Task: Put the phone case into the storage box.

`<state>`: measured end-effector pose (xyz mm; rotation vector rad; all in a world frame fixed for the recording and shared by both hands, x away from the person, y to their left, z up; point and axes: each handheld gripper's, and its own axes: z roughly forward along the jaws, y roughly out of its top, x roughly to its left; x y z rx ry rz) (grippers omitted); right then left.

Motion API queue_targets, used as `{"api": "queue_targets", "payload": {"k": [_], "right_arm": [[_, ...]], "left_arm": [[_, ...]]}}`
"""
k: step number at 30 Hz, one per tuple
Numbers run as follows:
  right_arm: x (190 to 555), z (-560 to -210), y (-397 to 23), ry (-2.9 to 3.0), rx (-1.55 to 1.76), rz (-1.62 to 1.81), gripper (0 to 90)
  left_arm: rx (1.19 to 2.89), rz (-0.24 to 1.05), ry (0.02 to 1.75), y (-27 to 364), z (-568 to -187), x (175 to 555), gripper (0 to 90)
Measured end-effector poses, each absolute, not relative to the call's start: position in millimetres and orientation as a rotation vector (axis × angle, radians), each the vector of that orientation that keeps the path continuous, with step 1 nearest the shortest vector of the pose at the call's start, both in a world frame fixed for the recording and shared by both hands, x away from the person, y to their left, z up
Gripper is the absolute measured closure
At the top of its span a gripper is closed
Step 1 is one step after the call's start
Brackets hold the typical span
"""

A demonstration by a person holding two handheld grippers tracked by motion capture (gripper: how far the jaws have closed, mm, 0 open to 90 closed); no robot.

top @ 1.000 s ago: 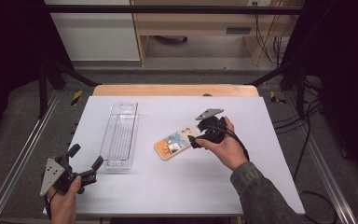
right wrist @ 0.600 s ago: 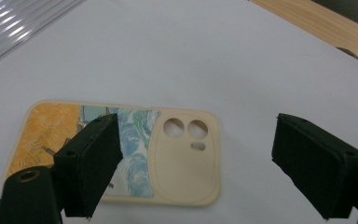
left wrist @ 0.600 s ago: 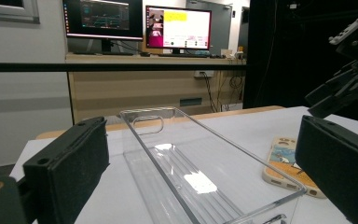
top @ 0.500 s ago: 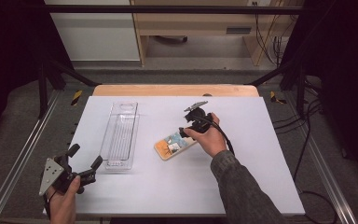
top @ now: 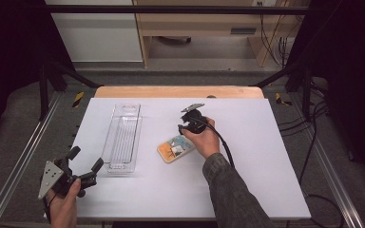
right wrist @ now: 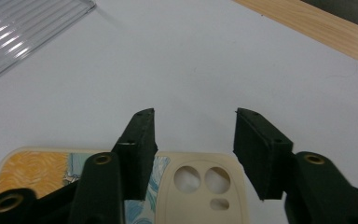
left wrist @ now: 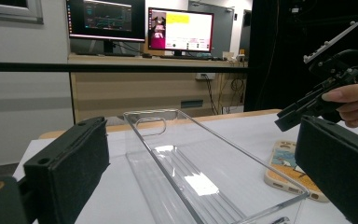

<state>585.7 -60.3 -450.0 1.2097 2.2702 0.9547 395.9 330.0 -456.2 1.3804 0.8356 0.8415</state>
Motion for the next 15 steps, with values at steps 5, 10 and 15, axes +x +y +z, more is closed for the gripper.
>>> {"api": "queue_targets", "payload": {"k": [5,10,15], "right_arm": [[588.1,-455.9,-56.4,2.266,1.186,0.968,63.6],[590.7,-462.0,-53.7,2.263,1.179,0.991,76.6],[592.4,-467.2,-51.0,2.274,1.168,1.001,83.3]], "left_arm": [[1.381,0.841,0.835,329.4,-456.1,395.7,2.6],[1.383,0.840,0.834,329.1,-456.1,395.7,2.6],[1.384,0.844,0.830,328.9,-455.9,395.7,2.9]]}}
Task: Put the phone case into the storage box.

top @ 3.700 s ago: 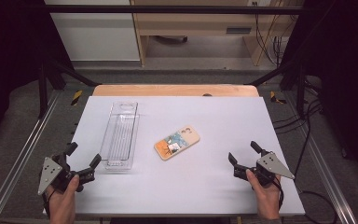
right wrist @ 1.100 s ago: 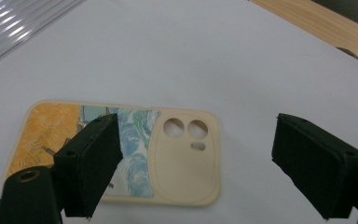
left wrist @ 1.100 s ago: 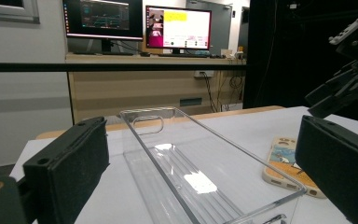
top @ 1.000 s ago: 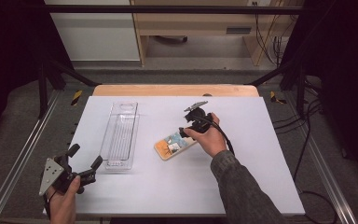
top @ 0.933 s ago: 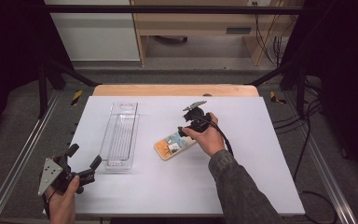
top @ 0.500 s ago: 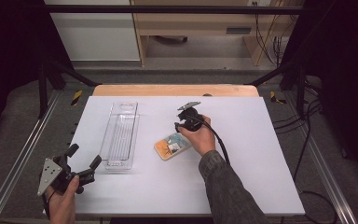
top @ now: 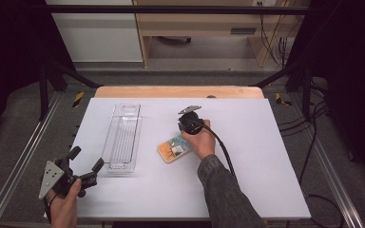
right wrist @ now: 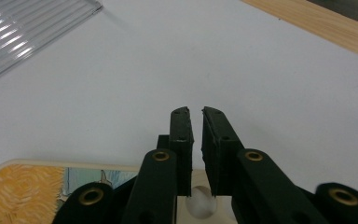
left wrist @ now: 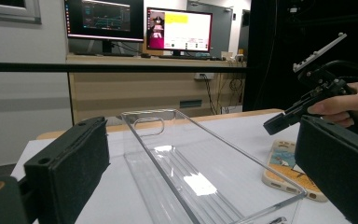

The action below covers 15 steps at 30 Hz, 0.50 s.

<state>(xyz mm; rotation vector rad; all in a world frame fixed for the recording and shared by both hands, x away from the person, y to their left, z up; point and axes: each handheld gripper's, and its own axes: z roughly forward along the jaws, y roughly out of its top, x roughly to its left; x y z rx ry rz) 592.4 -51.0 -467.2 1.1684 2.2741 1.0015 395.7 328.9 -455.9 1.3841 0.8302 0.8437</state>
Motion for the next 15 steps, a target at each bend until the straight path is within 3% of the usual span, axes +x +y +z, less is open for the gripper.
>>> {"api": "queue_targets", "payload": {"k": [7,15], "right_arm": [[592.8,-474.9,-43.2,2.311,1.147,1.006,90.0],[592.4,-485.7,-34.4,2.364,1.130,0.974,90.0]], "left_arm": [[1.380,0.853,0.831,330.4,-455.6,395.6,3.5],[1.381,0.850,0.831,330.3,-455.4,395.6,3.5]]}}
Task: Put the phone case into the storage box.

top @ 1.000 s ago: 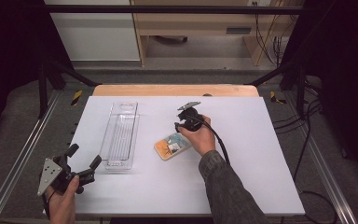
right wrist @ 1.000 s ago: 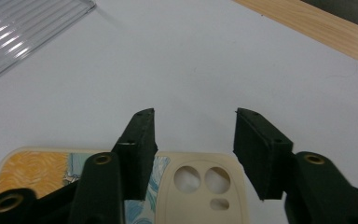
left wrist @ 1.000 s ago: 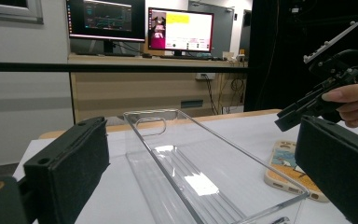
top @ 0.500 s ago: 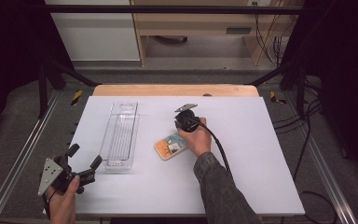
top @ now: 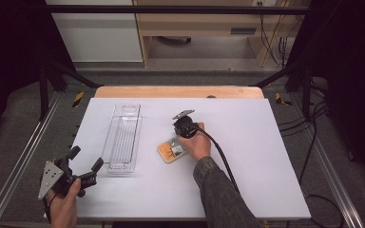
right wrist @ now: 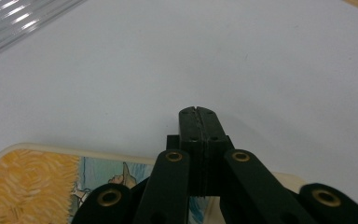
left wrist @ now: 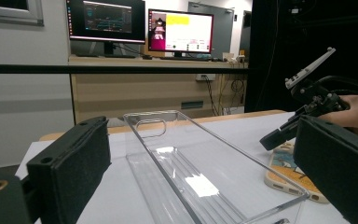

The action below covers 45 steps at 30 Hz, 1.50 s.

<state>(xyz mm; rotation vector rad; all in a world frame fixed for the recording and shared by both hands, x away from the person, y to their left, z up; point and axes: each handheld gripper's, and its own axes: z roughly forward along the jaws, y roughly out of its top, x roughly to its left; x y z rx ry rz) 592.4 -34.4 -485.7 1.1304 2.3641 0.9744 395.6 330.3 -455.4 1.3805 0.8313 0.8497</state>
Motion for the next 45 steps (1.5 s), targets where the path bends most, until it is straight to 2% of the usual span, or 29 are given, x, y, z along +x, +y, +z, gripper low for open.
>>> {"api": "queue_targets", "payload": {"k": [24,45], "right_arm": [[585.4,-486.8,-36.1,2.423,1.125,0.915,90.0],[538.9,-483.0,-49.6,2.526,1.131,0.894,90.0]], "left_arm": [[1.374,0.849,0.836,332.1,-454.3,394.9,3.5],[1.384,0.842,0.828,328.0,-454.0,394.7,3.5]]}}
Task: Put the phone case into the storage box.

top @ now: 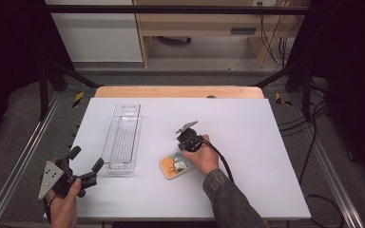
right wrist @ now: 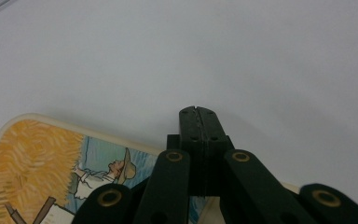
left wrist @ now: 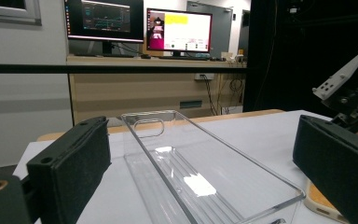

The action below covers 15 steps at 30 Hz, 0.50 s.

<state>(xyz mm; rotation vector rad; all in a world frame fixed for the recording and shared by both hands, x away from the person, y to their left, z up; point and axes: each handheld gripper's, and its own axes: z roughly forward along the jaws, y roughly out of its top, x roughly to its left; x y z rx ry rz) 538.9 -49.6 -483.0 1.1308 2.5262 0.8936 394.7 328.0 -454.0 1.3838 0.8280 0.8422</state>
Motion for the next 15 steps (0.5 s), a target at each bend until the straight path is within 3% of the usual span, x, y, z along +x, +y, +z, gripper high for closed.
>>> {"api": "queue_targets", "payload": {"k": [15], "right_arm": [[490.7,-485.2,-57.9,2.561,1.062,0.948,90.0]], "left_arm": [[1.407,0.838,0.819,322.6,-454.8,394.0,3.6]]}}
